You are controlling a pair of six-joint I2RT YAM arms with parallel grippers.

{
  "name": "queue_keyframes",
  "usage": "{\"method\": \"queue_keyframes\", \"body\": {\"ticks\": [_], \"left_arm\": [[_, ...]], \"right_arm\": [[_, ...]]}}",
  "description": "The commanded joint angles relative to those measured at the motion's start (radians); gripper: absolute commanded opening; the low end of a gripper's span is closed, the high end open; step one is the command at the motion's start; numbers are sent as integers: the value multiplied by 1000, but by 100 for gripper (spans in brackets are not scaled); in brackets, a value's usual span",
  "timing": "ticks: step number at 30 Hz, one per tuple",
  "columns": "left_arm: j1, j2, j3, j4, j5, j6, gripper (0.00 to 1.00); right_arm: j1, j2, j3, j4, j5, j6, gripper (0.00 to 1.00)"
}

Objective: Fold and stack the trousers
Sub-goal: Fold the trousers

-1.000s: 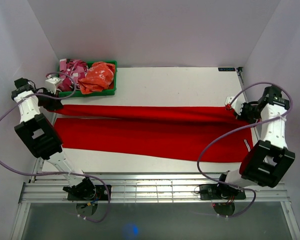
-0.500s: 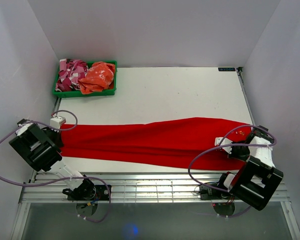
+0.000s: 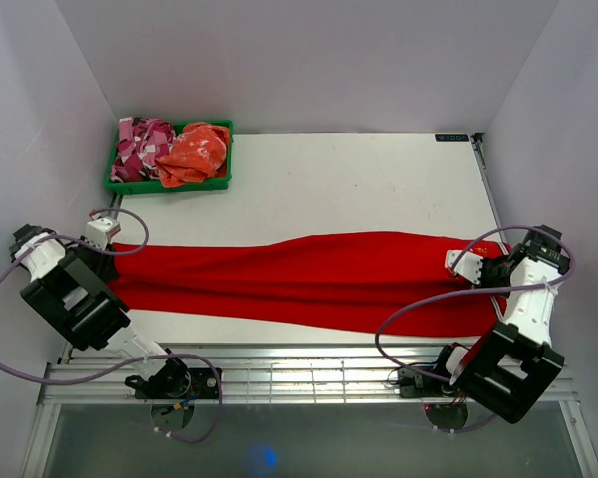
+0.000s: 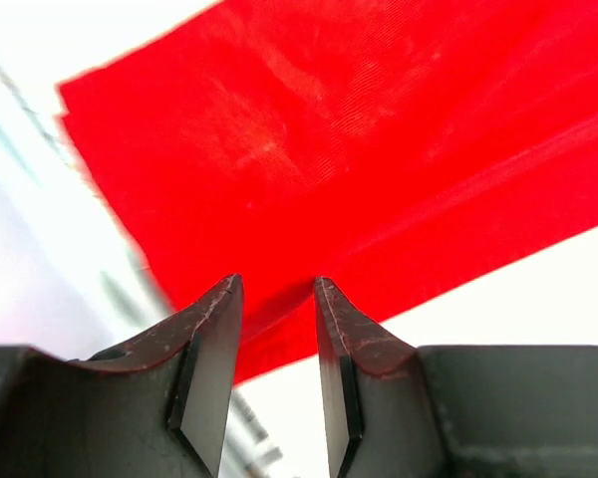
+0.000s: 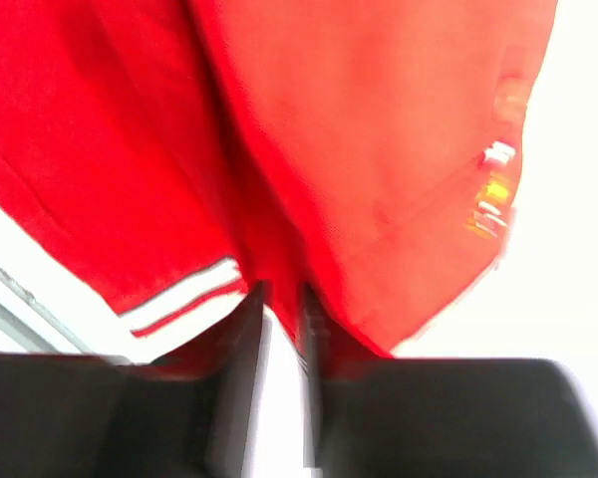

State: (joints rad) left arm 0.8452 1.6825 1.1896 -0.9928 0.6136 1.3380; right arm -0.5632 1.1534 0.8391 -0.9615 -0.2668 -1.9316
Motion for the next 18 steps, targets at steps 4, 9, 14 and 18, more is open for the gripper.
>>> {"method": "queue_keyframes", "body": {"ticks": [4,9,14,18], "left_arm": [[32,-175,71,-207,133,182,47],[72,-175,113,-381,182,276,56],[62,-236,61,-408,224,283,71],[-15,-276,13,-408,227,213,73]], "right_arm": [[-32,-196,-81,-131,92,-219,60],[-136,-229,-66,-173,36,-284,61],[-146,-14,344,-351,-135,-22,80],[-112,83,407,-347,-65,20,75]]}}
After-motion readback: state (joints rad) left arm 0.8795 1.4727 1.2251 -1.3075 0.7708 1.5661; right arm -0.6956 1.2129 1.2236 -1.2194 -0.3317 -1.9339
